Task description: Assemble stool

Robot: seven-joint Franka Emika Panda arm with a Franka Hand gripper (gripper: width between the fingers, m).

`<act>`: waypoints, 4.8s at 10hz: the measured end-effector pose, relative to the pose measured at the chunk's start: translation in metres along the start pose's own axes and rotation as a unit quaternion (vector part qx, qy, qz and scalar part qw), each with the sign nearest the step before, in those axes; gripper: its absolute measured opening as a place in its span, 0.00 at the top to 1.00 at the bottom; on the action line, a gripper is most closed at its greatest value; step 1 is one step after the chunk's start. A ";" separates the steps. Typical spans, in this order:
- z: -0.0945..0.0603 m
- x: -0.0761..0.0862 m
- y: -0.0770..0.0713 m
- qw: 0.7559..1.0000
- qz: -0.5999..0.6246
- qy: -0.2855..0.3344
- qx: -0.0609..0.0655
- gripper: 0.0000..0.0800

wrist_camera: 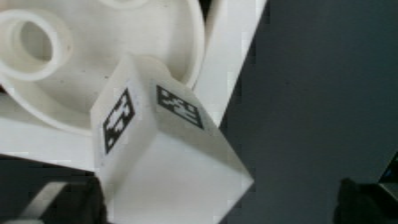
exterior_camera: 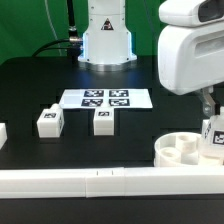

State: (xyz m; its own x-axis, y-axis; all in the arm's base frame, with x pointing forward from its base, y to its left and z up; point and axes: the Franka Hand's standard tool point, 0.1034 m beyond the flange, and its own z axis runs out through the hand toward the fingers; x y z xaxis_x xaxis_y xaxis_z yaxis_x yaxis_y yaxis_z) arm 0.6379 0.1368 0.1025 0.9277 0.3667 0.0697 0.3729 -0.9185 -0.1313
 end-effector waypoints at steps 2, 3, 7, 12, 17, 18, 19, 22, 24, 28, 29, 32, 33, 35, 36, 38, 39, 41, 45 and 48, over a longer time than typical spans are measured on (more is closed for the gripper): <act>0.000 -0.001 0.003 0.997 -0.081 -0.003 -0.008 0.19; 0.002 -0.001 0.006 0.990 -0.143 -0.006 -0.019 0.19; 0.005 -0.004 0.016 0.956 -0.290 -0.021 -0.030 0.19; 0.011 -0.008 0.018 0.929 -0.367 -0.029 -0.030 0.19; 0.014 -0.011 0.024 0.932 -0.361 -0.031 -0.029 0.58; 0.014 -0.011 0.024 0.938 -0.345 -0.031 -0.030 0.58; 0.014 -0.011 0.025 0.940 -0.340 -0.031 -0.029 0.58; 0.015 -0.012 0.025 0.984 -0.176 -0.022 -0.026 0.57; 0.016 -0.010 0.025 0.997 -0.075 -0.005 -0.033 0.57; 0.016 -0.013 0.022 0.985 0.169 0.021 -0.042 0.57; 0.016 -0.013 0.022 0.977 0.206 0.023 -0.042 0.57; 0.016 -0.014 0.022 0.937 0.345 0.029 -0.039 0.57; 0.017 -0.015 0.022 0.916 0.397 0.036 -0.034 0.57; 0.017 -0.016 0.021 0.894 0.445 0.036 -0.030 0.57; 0.017 -0.016 0.021 0.876 0.480 0.035 -0.026 0.57; 0.017 -0.016 0.020 0.844 0.535 0.035 -0.018 0.57; 0.017 -0.016 0.020 0.829 0.558 0.034 -0.013 0.57; 0.018 -0.016 0.019 0.780 0.625 0.032 0.000 0.57; 0.018 -0.014 0.017 0.655 0.754 0.031 0.029 0.57; 0.019 -0.012 0.017 0.518 0.853 0.021 0.066 0.57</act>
Offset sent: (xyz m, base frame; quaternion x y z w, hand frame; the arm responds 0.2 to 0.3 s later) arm 0.0108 -0.0010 -0.0035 -0.0242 -0.0073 -0.2853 0.9581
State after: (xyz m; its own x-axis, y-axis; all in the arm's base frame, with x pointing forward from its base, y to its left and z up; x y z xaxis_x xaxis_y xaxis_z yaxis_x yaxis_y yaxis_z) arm 0.6332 0.1193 0.0811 -0.0904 -0.9672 -0.2375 -0.9876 0.1178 -0.1038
